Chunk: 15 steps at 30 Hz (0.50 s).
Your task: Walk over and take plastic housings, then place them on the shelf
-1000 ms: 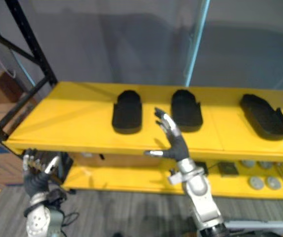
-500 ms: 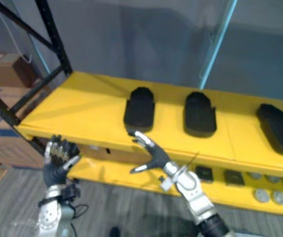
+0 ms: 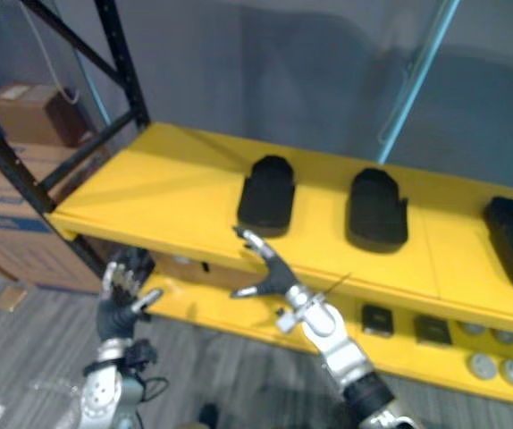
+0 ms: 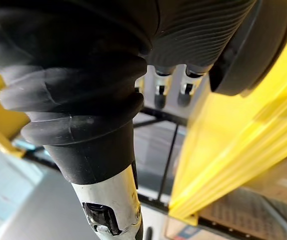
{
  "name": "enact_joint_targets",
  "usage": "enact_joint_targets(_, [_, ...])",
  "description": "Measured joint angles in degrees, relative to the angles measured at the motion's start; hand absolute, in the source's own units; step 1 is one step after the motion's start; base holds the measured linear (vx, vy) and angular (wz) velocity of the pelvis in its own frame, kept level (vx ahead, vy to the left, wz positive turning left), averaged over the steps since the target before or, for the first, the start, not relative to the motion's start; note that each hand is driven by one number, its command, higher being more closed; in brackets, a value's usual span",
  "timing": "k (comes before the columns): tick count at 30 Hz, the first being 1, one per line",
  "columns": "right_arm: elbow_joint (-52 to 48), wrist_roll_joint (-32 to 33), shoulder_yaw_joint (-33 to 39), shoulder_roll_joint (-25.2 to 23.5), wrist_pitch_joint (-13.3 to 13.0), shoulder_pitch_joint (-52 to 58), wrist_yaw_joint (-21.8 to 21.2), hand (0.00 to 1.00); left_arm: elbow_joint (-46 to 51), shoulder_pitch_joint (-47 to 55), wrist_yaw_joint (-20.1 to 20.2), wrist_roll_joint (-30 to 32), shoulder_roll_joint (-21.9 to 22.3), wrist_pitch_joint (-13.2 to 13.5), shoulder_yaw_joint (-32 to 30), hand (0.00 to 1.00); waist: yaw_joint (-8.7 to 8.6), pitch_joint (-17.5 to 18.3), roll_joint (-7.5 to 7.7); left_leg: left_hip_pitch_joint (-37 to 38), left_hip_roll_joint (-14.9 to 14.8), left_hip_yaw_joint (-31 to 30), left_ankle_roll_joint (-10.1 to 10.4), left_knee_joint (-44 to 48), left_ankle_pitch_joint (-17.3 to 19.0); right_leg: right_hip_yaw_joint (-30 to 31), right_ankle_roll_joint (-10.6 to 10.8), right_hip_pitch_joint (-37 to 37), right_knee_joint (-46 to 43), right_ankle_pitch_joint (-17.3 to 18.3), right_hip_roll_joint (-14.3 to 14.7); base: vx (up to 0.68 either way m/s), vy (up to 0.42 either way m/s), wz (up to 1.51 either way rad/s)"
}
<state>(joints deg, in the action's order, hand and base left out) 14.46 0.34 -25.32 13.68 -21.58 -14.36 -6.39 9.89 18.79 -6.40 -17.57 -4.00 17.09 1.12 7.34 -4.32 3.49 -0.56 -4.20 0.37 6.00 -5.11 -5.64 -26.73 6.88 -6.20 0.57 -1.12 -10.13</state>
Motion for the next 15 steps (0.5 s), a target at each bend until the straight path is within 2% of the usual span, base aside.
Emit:
enact_joint_targets(4, [3.00,-1.22,0.24,-0.13,0.08,-1.34,3.01,0.00,-0.01,0.75,0.61,0.01,0.02,0.02,0.21,0.00,1.23,-1.11,0.26,-0.24,-0.06,-0.16,-0.01,0.00,-0.17,-0.14,-0.07,0.09,-0.04,0.07,0.07,-0.01,-0.006,0.05])
enact_joint_targets(9, [8.33,-1.15,2.43,-0.65,0.01,-2.93,4.45,0.00,-0.04,1.40,0.30,0.02,0.03,0.03,0.18,0.00,1.40,-1.57,0.13,-0.48,0.19,-0.93,-0.09,0.01,-0.49,-0.91,0.20,-0.15,-0.05,-0.10,-0.07,0.00,-0.007,0.07])
enact_joint_targets(15, [15.30,-1.48,3.88,-0.80,-0.04,-6.82,7.52,0.00,-0.07,1.49,0.30,0.01,0.06,0.08,-0.02,0.00,1.60,-2.58,-1.05,-0.35,0.44,-1.63,-0.21,0.01,-0.91,-1.63,0.35,-0.96,0.03,-0.20,-0.23,-0.01,-0.007,0.06])
